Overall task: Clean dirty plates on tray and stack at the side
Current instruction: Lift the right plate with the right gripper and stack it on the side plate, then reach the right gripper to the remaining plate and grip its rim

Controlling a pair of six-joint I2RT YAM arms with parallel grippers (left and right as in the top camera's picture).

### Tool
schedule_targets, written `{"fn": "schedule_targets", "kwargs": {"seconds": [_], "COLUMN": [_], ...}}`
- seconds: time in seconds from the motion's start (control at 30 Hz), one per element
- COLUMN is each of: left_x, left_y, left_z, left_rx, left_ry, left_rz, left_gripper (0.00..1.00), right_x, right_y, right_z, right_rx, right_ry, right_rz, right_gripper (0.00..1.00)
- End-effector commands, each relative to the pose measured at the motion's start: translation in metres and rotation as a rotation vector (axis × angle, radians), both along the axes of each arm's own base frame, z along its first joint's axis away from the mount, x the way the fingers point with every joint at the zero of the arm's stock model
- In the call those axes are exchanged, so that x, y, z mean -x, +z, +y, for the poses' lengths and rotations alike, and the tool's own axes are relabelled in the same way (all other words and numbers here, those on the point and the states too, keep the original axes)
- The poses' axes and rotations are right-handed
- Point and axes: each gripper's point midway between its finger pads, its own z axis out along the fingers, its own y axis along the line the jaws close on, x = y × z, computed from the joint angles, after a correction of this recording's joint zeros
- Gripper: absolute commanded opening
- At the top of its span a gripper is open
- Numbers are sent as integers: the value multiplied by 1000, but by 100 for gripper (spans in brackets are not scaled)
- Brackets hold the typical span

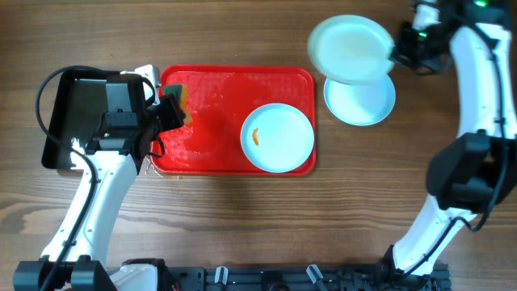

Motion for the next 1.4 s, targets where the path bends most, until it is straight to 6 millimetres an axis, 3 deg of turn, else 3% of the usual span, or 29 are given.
{"fn": "schedule_targets", "kwargs": {"seconds": [0.0, 0.07, 0.17, 0.23, 0.33, 0.37, 0.4, 0.43, 0.47, 0.5, 0.57, 0.67, 0.73, 0.87, 0.93, 0.97, 1.0, 1.03, 1.13, 1.23, 1.37], "left_x": [-1, -2, -2, -2, -2, -2, -2, -2, -2, -2, -2, -2, -2, -2, -2, -1, 0, 0, 0, 0, 0], "left_y": [-1, -1, -1, -1, -1, -1, -1, -1, -1, -1, -1, -1, -1, -1, -1, -2, -3, -3, -3, -3, -3], "left_z": [-2, -2, -2, -2, -2, -2, -2, -2, -2, -2, -2, -2, -2, -2, -2, -2, -2, -2, -2, -2, -2], "left_rx": [10, 10, 10, 10, 10, 10, 10, 10, 10, 10, 10, 10, 10, 10, 10, 10, 8, 8, 8, 8, 8], "left_ry": [-10, -10, -10, -10, -10, -10, -10, -10, -10, -10, -10, -10, -10, -10, -11, -11, -12, -13, -13, -13, -13], "left_rz": [0, -1, -2, -1, -1, -1, -1, -2, -3, -5, -5, -5, -5, -5, 0, 3, 7, 6, 7, 6, 6], "left_gripper": [4, 4, 4, 4, 4, 4, 4, 4, 4, 4, 4, 4, 4, 4, 4, 4, 4, 4, 4, 4, 4], "right_x": [20, 30, 40, 42, 50, 50, 50, 49, 47, 45, 41, 41, 54, 68, 69, 68, 67, 65, 56, 56, 60], "right_y": [-25, -47, -83, -92, -101, -102, -101, -101, -100, -98, -90, -63, -72, -102, -105, -106, -107, -108, -114, -121, -139], "right_z": [-23, -36, -33, -34, -59, -62, -61, -57, -51, -44, -17, 51, 81, 101, 118, 134, 143, 158, 171, 194, 198], "right_rx": [-44, -19, -20, -15, 111, 128, 123, 101, 65, 24, -113, -386, -310, 103, 197, 247, 268, 296, 368, 298, 281], "right_ry": [-35, -54, -52, -58, -178, -186, -180, -175, -165, -156, -68, 153, 240, 263, 325, 423, 470, 556, 642, 781, 819], "right_rz": [62, 104, 144, 151, 209, 210, 207, 203, 196, 187, 145, 67, 136, 255, 240, 204, 183, 146, 88, 42, 73], "right_gripper": [4, 4, 4, 6, 7, 14, 29, 73, 98, 100, 100, 100, 100, 98, 85, 60, 54, 54, 55, 51, 55]}}
